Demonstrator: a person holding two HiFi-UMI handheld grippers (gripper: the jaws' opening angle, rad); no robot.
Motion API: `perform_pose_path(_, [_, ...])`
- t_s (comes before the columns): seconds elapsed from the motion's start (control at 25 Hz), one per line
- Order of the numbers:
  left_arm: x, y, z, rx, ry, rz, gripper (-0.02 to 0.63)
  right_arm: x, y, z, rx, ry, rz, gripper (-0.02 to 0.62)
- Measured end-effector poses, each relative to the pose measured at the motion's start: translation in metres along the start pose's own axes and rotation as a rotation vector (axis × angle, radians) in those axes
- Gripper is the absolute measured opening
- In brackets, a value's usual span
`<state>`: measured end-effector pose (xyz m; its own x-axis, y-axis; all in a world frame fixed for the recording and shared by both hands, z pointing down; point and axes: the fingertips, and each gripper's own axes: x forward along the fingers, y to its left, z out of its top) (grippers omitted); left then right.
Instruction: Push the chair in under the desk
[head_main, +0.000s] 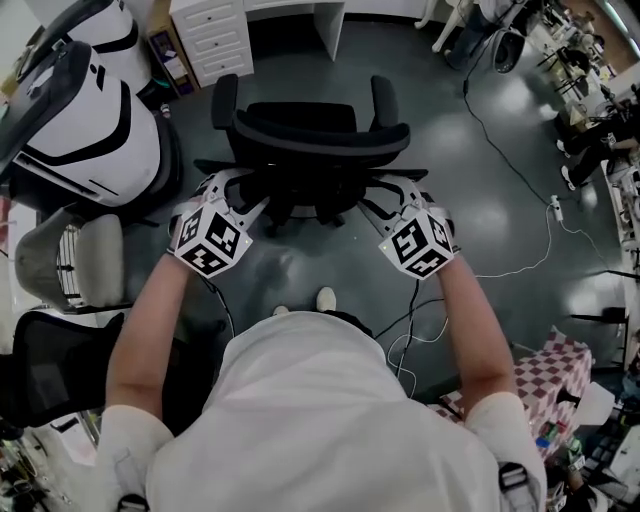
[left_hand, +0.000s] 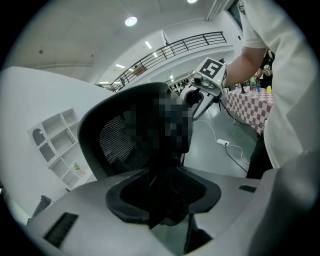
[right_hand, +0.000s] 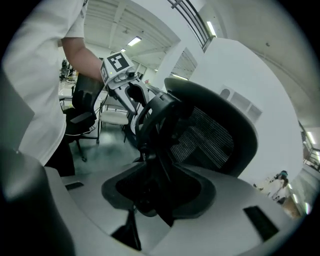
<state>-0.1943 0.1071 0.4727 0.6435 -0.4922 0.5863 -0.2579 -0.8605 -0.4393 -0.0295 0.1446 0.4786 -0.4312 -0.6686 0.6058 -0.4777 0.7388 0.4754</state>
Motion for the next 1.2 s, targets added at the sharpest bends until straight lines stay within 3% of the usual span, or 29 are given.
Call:
perform_pose_path(0.52, [0.037, 0.01, -0.009, 0.12, 0.094, -0.016, 0.167, 0.038, -0.005, -0.013, -0.152, 0.018, 0.106, 0.16])
perform_pose_path(0.8, [0.05, 0.002, -0.015, 0.207, 0.139, -0.05, 0.163, 0.051, -0.003, -0.021, -0.23, 0.039, 0.123, 0.153])
perform_pose_path(1.2, [0.057, 0.003, -0.009, 0.241, 0.121, -0.06, 0.156, 0.051, -0.01, -0.026, -0.263, 0.026, 0.143, 0.132])
